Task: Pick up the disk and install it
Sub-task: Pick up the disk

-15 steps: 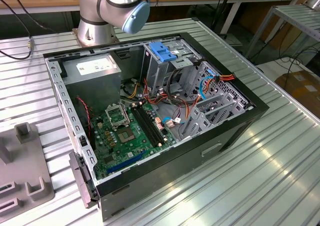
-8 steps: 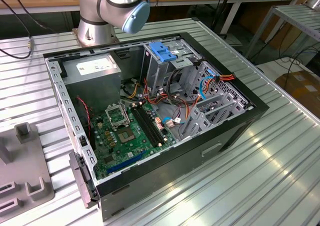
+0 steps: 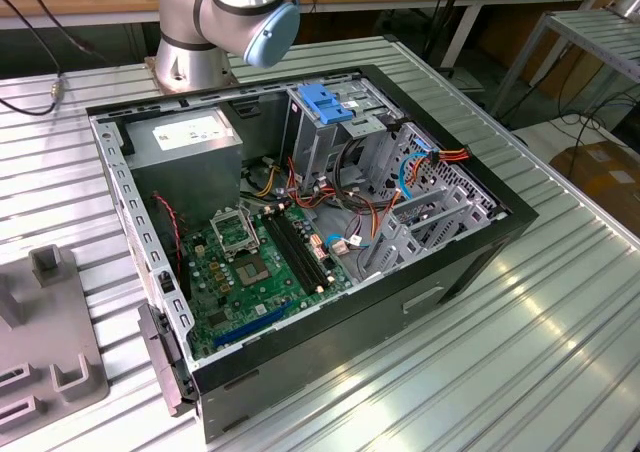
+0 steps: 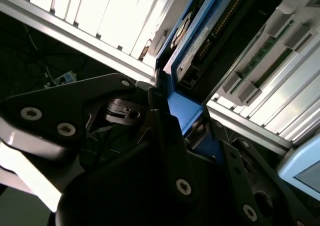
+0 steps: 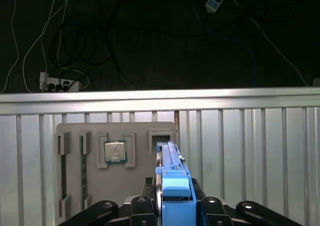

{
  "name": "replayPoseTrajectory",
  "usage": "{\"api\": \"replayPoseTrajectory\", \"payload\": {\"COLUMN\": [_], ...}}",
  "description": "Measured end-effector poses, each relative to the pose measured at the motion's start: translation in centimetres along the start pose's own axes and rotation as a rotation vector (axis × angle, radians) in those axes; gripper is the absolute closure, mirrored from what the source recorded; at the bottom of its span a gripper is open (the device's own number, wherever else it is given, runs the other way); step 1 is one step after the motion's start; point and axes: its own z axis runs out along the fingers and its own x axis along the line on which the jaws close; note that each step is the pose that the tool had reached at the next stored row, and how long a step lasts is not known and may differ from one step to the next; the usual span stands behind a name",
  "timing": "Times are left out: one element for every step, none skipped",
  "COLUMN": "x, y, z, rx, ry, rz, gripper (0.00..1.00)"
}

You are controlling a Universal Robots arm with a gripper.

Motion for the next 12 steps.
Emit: {"api": "replayPoseTrajectory", "payload": {"x": [-0.01,-0.01,-0.01,-0.02,-0.02,-0.02,-0.03,-0.03,-0.03,-0.04,-0.04,-0.05], "y": [0.0,0.0,0.01,0.01,0.01,0.01,0.01,0.01,0.01,0.01,0.01,0.02], "z": [-0.24,-0.4,-0.55,-0.67,-0.79,-0.91,-1.05,-1.28,-1.44,-1.58,-1.74,-1.89], "rx": [0.0,0.0,0.0001,0.0,0.0001,0.0,0.0,0.0001,0.0001,0.0,0.0,0.0], "ry": [0.0,0.0,-0.0001,0.0,-0.0001,-0.0001,0.0,0.0,0.0,-0.0001,-0.0001,-0.0001], "rz": [0.0,0.0,0.0,0.0,0.0,0.0,0.0,0.0,0.0,0.0,0.0,0.0], "gripper": [0.63,0.63,0.63,0.63,0.63,0.63,0.63,0.63,0.63,0.63,0.63,0.63]}}
